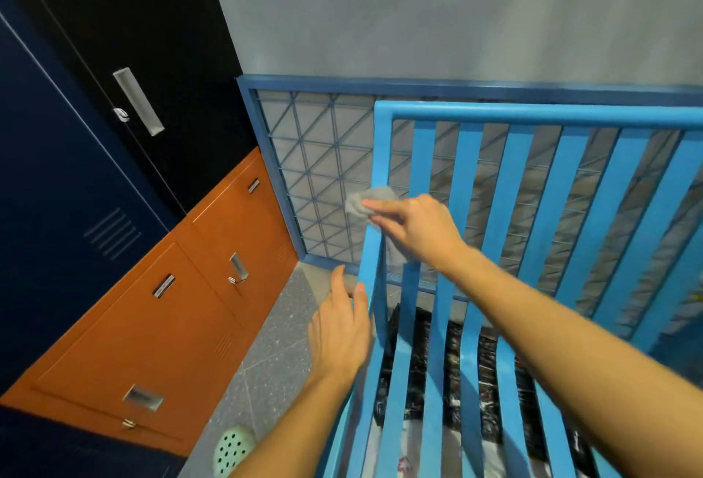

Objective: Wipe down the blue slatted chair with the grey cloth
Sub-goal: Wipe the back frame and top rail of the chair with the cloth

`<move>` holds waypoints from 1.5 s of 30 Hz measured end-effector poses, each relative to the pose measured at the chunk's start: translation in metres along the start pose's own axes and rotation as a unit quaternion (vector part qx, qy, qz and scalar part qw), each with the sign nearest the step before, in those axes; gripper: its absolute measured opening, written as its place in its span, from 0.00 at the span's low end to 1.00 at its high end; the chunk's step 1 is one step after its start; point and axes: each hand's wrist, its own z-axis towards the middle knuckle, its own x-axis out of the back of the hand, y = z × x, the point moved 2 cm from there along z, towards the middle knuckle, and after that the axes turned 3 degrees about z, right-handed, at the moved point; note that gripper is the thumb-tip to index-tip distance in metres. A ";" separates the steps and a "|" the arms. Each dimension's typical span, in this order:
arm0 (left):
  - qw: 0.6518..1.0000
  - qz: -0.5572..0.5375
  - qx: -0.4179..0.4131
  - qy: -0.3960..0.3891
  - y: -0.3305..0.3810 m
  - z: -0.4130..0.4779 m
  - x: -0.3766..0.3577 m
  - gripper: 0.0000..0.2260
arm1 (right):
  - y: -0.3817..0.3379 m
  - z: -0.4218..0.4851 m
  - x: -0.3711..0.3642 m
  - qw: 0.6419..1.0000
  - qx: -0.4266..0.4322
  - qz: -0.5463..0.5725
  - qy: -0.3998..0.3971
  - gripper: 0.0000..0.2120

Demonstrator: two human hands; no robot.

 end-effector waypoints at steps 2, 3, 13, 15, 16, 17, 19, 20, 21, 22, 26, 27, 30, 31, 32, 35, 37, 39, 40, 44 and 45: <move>1.000 0.006 -0.005 0.004 0.000 0.000 -0.001 0.19 | 0.003 0.029 0.016 0.999 0.025 -0.033 0.004 0.16; 1.000 0.008 -0.004 0.004 -0.001 0.001 -0.001 0.19 | 0.003 0.035 0.020 0.999 0.029 -0.038 0.011 0.16; 0.998 -0.059 0.036 0.013 -0.005 0.005 0.002 0.21 | -0.023 -0.084 -0.061 0.944 -0.096 0.315 0.028 0.12; 0.996 -0.074 0.055 0.012 -0.006 0.005 0.001 0.18 | -0.033 -0.107 -0.072 0.923 -0.122 0.366 0.010 0.12; 0.996 -0.073 0.054 0.012 -0.006 0.003 0.000 0.18 | -0.039 -0.118 -0.076 0.916 -0.132 0.379 0.000 0.13; 0.996 -0.066 0.050 0.012 -0.005 0.002 0.000 0.19 | -0.043 -0.128 -0.080 0.913 -0.139 0.382 -0.010 0.14; 0.998 -0.051 0.047 0.008 -0.003 0.000 0.002 0.18 | -0.052 -0.144 -0.081 0.918 -0.146 0.367 -0.029 0.14; 0.998 -0.046 0.044 0.005 -0.002 -0.001 0.003 0.17 | -0.054 -0.146 -0.077 0.927 -0.144 0.345 -0.040 0.14; 0.998 -0.042 0.040 0.003 -0.001 -0.001 0.004 0.16 | -0.053 -0.142 -0.070 0.940 -0.136 0.310 -0.052 0.14; 0.999 -0.038 0.032 0.003 0.000 -0.003 0.005 0.15 | -0.050 -0.135 -0.061 0.955 -0.121 0.262 -0.066 0.14; 1.000 0.011 -0.002 0.007 0.004 -0.002 0.003 0.12 | -0.027 -0.080 -0.027 0.986 -0.083 0.108 -0.095 0.13; 1.000 0.025 -0.002 0.004 0.003 -0.002 0.001 0.11 | -0.024 -0.070 -0.024 0.989 -0.072 0.081 -0.097 0.13; 0.998 0.052 -0.017 -0.012 0.000 -0.001 -0.002 0.10 | -0.018 -0.051 -0.019 0.994 -0.035 0.018 -0.102 0.13; 0.998 0.061 -0.020 -0.015 0.000 0.000 -0.003 0.11 | -0.015 -0.043 -0.017 0.995 -0.028 0.007 -0.098 0.13; 0.997 0.066 -0.020 -0.014 0.001 0.000 -0.004 0.11 | -0.012 -0.035 -0.014 0.996 -0.025 -0.003 -0.090 0.14; 0.998 0.060 -0.027 -0.010 0.001 0.002 -0.003 0.12 | -0.009 -0.012 -0.008 0.998 -0.019 -0.021 -0.061 0.14; 0.999 0.047 -0.023 -0.010 -0.001 0.004 -0.002 0.13 | -0.012 -0.011 -0.012 0.998 -0.034 0.005 -0.043 0.14; 1.000 0.014 0.003 -0.006 -0.005 0.004 -0.002 0.14 | -0.015 -0.022 -0.025 0.994 -0.073 0.076 -0.022 0.13; 1.000 -0.007 0.017 -0.005 -0.005 0.003 -0.002 0.15 | -0.017 -0.032 -0.032 0.990 -0.092 0.108 -0.015 0.13; 0.999 -0.039 0.030 -0.004 -0.005 0.002 -0.002 0.16 | -0.025 -0.077 -0.054 0.978 -0.104 0.181 -0.023 0.13; 0.998 -0.046 0.033 -0.003 -0.005 0.002 -0.001 0.17 | -0.030 -0.087 -0.057 0.973 -0.109 0.203 -0.028 0.13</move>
